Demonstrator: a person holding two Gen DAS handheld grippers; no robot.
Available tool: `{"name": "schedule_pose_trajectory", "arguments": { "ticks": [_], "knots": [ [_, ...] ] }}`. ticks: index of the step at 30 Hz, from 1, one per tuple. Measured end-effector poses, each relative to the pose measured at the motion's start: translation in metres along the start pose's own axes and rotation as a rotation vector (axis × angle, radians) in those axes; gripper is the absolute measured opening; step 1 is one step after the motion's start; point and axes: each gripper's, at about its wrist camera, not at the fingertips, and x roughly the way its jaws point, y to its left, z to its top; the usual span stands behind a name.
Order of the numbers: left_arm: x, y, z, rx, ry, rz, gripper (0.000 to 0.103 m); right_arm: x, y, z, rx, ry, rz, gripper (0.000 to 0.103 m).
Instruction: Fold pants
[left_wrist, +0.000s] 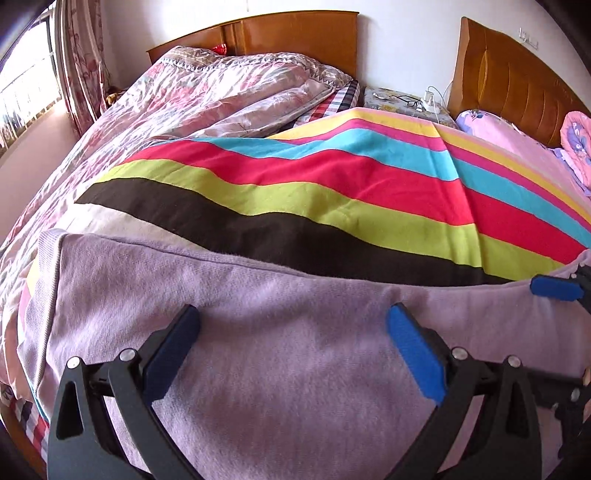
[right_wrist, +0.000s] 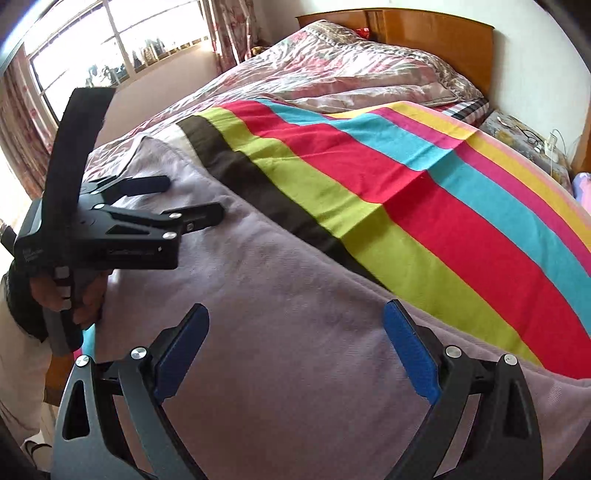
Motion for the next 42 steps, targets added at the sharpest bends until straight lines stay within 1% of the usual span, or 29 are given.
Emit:
{"name": "schedule_pose_trajectory", "arguments": {
  "ticks": [1, 2, 3, 4, 5, 6, 8, 10, 11, 12, 13, 15, 16, 17, 19, 21, 22, 24, 25, 26, 28, 29, 30, 32, 35, 36, 39, 41, 42],
  "knots": [
    [-0.003, 0.0, 0.0, -0.011, -0.011, 0.004, 0.102, -0.005, -0.006, 0.001, 0.039, -0.012, -0.054, 0.092],
    [-0.008, 0.002, 0.0, -0.03, -0.036, 0.007, 0.102, -0.012, -0.014, 0.0, 0.06, -0.032, -0.085, 0.092],
    [-0.012, 0.004, 0.0, -0.048, -0.06, 0.003, 0.102, -0.017, -0.015, 0.0, 0.067, -0.052, -0.067, 0.092],
    [-0.012, 0.006, 0.0, -0.058, -0.062, 0.004, 0.102, -0.021, -0.017, -0.002, 0.066, -0.06, -0.024, 0.092],
    [-0.007, 0.007, 0.0, -0.062, -0.039, 0.015, 0.102, -0.021, -0.015, -0.003, 0.056, -0.051, 0.018, 0.093],
    [-0.002, 0.008, 0.0, -0.063, -0.013, 0.017, 0.102, -0.017, -0.012, -0.005, 0.034, -0.025, 0.039, 0.093],
    [0.003, 0.006, 0.0, -0.039, 0.001, 0.024, 0.102, -0.004, -0.013, -0.009, 0.001, 0.023, -0.011, 0.093],
    [-0.004, 0.007, 0.001, -0.041, -0.011, 0.032, 0.102, -0.009, -0.023, -0.012, 0.039, -0.001, -0.044, 0.092],
    [-0.014, 0.011, 0.0, -0.06, -0.037, 0.041, 0.102, -0.015, -0.026, -0.012, 0.069, 0.002, -0.082, 0.092],
    [-0.028, 0.016, -0.002, -0.081, -0.072, 0.028, 0.102, -0.025, -0.025, -0.013, 0.083, -0.007, -0.123, 0.092],
    [-0.043, 0.021, -0.004, -0.096, -0.104, -0.006, 0.102, -0.035, -0.02, -0.016, 0.074, -0.033, -0.123, 0.093],
    [-0.069, 0.023, -0.015, -0.089, -0.146, -0.081, 0.102, -0.053, -0.007, -0.024, 0.045, -0.063, -0.075, 0.093],
    [-0.076, 0.02, -0.023, -0.067, -0.145, -0.101, 0.102, -0.057, 0.001, -0.029, 0.027, -0.063, -0.059, 0.093],
    [-0.08, 0.015, -0.033, -0.036, -0.135, -0.105, 0.102, -0.058, 0.011, -0.034, 0.001, -0.057, -0.048, 0.093],
    [-0.082, 0.004, -0.056, 0.02, -0.107, -0.089, 0.102, -0.052, 0.032, -0.046, -0.056, -0.024, -0.045, 0.093],
    [-0.079, -0.001, -0.077, 0.047, -0.072, -0.083, 0.102, -0.042, 0.051, -0.058, -0.121, 0.005, -0.094, 0.093],
    [-0.076, -0.002, -0.087, 0.058, -0.05, -0.069, 0.102, -0.037, 0.058, -0.065, -0.156, 0.017, -0.127, 0.093],
    [-0.07, 0.0, -0.104, 0.072, -0.016, -0.042, 0.102, -0.029, 0.068, -0.079, -0.198, 0.049, -0.163, 0.093],
    [-0.072, 0.003, -0.11, 0.08, -0.032, -0.051, 0.102, -0.03, 0.069, -0.084, -0.203, 0.043, -0.172, 0.093],
    [-0.075, 0.004, -0.114, 0.097, -0.031, -0.046, 0.102, -0.034, 0.069, -0.088, -0.201, 0.034, -0.174, 0.093],
    [-0.08, 0.002, -0.117, 0.128, -0.009, -0.027, 0.102, -0.041, 0.066, -0.092, -0.189, 0.051, -0.175, 0.093],
    [-0.084, 0.002, -0.117, 0.133, -0.009, -0.01, 0.102, -0.047, 0.065, -0.093, -0.177, 0.038, -0.183, 0.093],
    [-0.089, 0.003, -0.117, 0.13, -0.026, 0.003, 0.102, -0.053, 0.064, -0.093, -0.162, 0.015, -0.19, 0.093],
    [-0.098, 0.005, -0.12, 0.11, -0.054, -0.014, 0.102, -0.059, 0.061, -0.095, -0.127, -0.007, -0.178, 0.093],
    [-0.084, 0.002, -0.124, 0.14, -0.003, -0.004, 0.102, -0.05, 0.057, -0.107, -0.138, 0.063, -0.224, 0.093],
    [-0.085, 0.003, -0.126, 0.13, -0.017, -0.005, 0.102, -0.054, 0.054, -0.112, -0.124, 0.051, -0.204, 0.094],
    [-0.087, 0.002, -0.12, 0.125, 0.049, 0.007, 0.102, -0.072, 0.044, -0.131, -0.091, 0.062, -0.187, 0.094],
    [-0.094, -0.006, -0.113, 0.142, 0.092, 0.06, 0.102, -0.092, 0.033, -0.145, -0.055, 0.047, -0.177, 0.094],
    [-0.101, -0.012, -0.109, 0.154, 0.085, 0.082, 0.102, -0.105, 0.026, -0.153, -0.035, 0.035, -0.174, 0.094]
  ]
}}
